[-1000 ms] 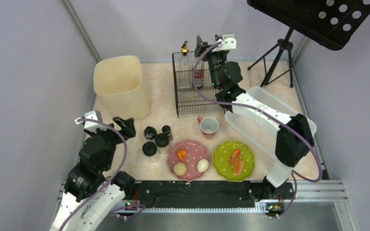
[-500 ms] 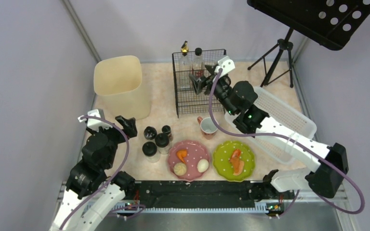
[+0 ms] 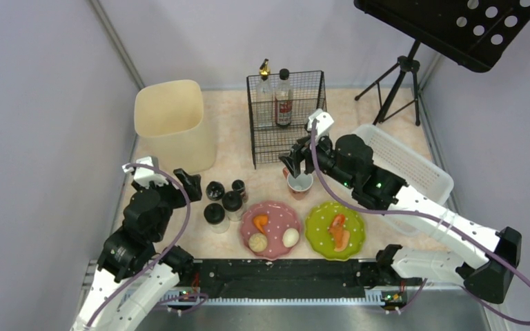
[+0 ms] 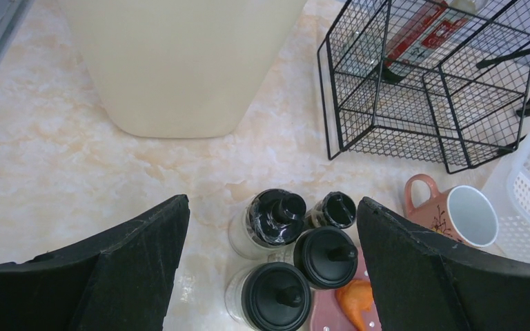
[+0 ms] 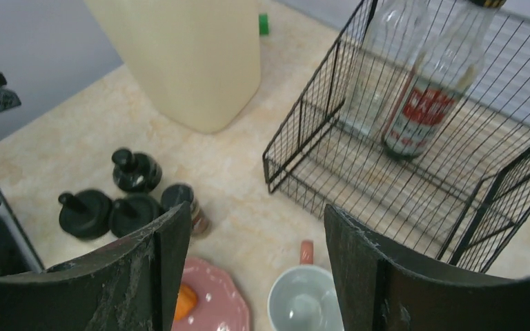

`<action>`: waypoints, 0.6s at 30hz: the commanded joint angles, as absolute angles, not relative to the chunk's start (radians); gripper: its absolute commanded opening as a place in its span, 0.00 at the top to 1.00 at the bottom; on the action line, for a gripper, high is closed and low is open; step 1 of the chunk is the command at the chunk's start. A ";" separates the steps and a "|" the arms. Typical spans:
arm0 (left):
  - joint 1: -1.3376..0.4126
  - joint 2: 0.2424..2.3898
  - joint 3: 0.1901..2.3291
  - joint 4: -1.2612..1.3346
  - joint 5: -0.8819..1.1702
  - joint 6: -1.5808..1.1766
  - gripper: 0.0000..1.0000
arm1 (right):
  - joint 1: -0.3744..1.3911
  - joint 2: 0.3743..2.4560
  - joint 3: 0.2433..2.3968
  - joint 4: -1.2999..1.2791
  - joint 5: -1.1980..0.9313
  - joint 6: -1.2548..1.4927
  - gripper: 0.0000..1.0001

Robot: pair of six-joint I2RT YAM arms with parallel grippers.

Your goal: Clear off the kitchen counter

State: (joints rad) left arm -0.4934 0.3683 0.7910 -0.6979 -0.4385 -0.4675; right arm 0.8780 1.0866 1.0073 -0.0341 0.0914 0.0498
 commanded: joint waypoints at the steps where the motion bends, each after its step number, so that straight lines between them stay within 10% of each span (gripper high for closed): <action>1: -0.489 0.352 0.769 -0.674 -0.406 -0.450 0.05 | 0.917 1.067 0.985 -0.160 0.045 0.126 0.30; 18: -0.490 0.328 0.756 -0.686 -0.428 -0.445 0.04 | 1.208 1.292 0.850 0.141 0.052 0.108 0.30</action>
